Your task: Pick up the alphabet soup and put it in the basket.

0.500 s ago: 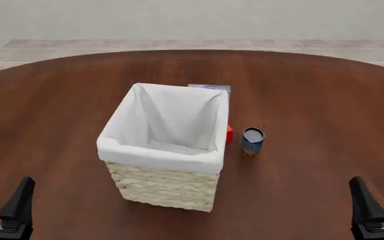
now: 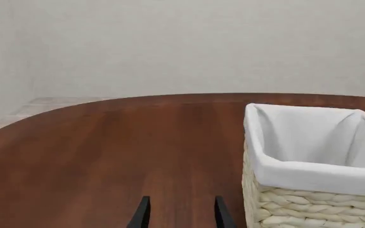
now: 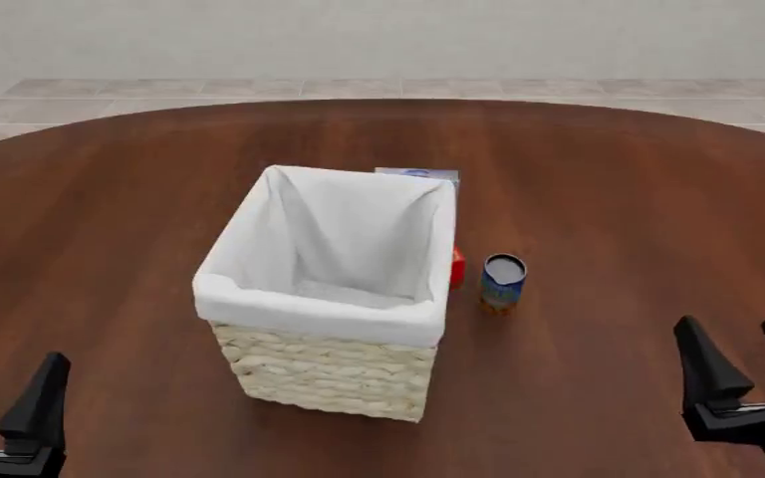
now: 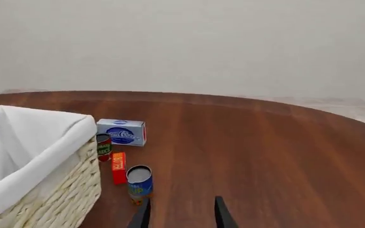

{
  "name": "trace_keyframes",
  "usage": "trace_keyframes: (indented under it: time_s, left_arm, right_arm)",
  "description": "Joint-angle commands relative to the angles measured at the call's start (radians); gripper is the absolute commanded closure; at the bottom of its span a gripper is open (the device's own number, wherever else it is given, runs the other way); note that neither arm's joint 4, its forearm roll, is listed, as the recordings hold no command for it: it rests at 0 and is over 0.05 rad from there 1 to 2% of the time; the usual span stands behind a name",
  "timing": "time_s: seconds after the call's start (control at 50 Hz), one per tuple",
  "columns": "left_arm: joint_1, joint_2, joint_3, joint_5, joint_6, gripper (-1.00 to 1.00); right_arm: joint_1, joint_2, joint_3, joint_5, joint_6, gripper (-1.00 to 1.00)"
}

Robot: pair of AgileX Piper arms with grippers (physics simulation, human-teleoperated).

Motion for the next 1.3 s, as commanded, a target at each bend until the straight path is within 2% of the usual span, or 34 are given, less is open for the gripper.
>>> trace_keyframes:
  time_s: [0.02, 0.16, 0.36, 0.44, 0.46, 0.48, 0.6, 0.62, 0.64, 0.68, 0.7, 0.74, 0.78, 0.8, 0.92, 1.02, 1.06, 1.14, 1.3]
  left_arm:
    - [0.0, 0.0, 0.0, 0.0, 0.0, -1.0]
    - [0.0, 0.0, 0.0, 0.0, 0.0, -1.0]
    - [0.0, 0.0, 0.0, 0.0, 0.0, -1.0]
    - [0.0, 0.0, 0.0, 0.0, 0.0, -1.0]
    - [0.0, 0.0, 0.0, 0.0, 0.0, -1.0]
    - [0.0, 0.0, 0.0, 0.0, 0.0, -1.0]
    - [0.0, 0.0, 0.0, 0.0, 0.0, -1.0]
    - [0.0, 0.0, 0.0, 0.0, 0.0, -1.0]
    - [0.0, 0.0, 0.0, 0.0, 0.0, -1.0]
    - [0.0, 0.0, 0.0, 0.0, 0.0, -1.0]
    - [0.0, 0.0, 0.0, 0.0, 0.0, -1.0]
    - [0.0, 0.0, 0.0, 0.0, 0.0, -1.0]
    - [0.0, 0.0, 0.0, 0.0, 0.0, -1.0]
    - [0.0, 0.0, 0.0, 0.0, 0.0, -1.0]
    - [0.0, 0.0, 0.0, 0.0, 0.0, -1.0]
    - [0.0, 0.0, 0.0, 0.0, 0.0, -1.0]
    - [0.0, 0.0, 0.0, 0.0, 0.0, -1.0]
    - [0.0, 0.0, 0.0, 0.0, 0.0, -1.0]
    - [0.0, 0.0, 0.0, 0.0, 0.0, -1.0]
  right_arm:
    - [0.1, 0.242, -0.054, -0.153, -0.03, -1.0]
    - [0.206, 0.396, -0.089, -0.233, -0.032, -1.0]
    - [0.244, 0.553, -0.121, -0.32, -0.046, -1.0]
    - [0.268, 0.654, -0.151, -0.351, -0.04, -1.0]
    - [0.277, 0.728, -0.174, -0.36, -0.047, -1.0]
    - [0.278, 0.72, -0.174, -0.373, -0.051, -1.0]
    - [0.305, 0.814, -0.223, -0.375, -0.048, -1.0]
    - [0.332, 0.836, -0.231, -0.371, -0.036, -1.0]
    - [0.334, 0.873, -0.242, -0.379, -0.073, -1.0]
    - [0.335, 0.895, -0.257, -0.379, -0.052, -1.0]
    - [0.329, 0.921, -0.27, -0.378, -0.071, -1.0]
    - [0.333, 0.939, -0.287, -0.371, -0.061, -1.0]
    - [0.32, 0.977, -0.309, -0.367, -0.084, -1.0]
    - [0.327, 0.978, -0.312, -0.366, -0.075, -1.0]
    - [0.29, 1.065, -0.366, -0.355, -0.096, -1.0]
    - [0.261, 1.153, -0.411, -0.341, -0.128, -1.0]
    - [0.268, 1.16, -0.421, -0.331, -0.114, -1.0]
    - [0.271, 1.208, -0.455, -0.316, -0.143, -1.0]
    - [0.274, 1.242, -0.506, -0.282, -0.163, -1.0]
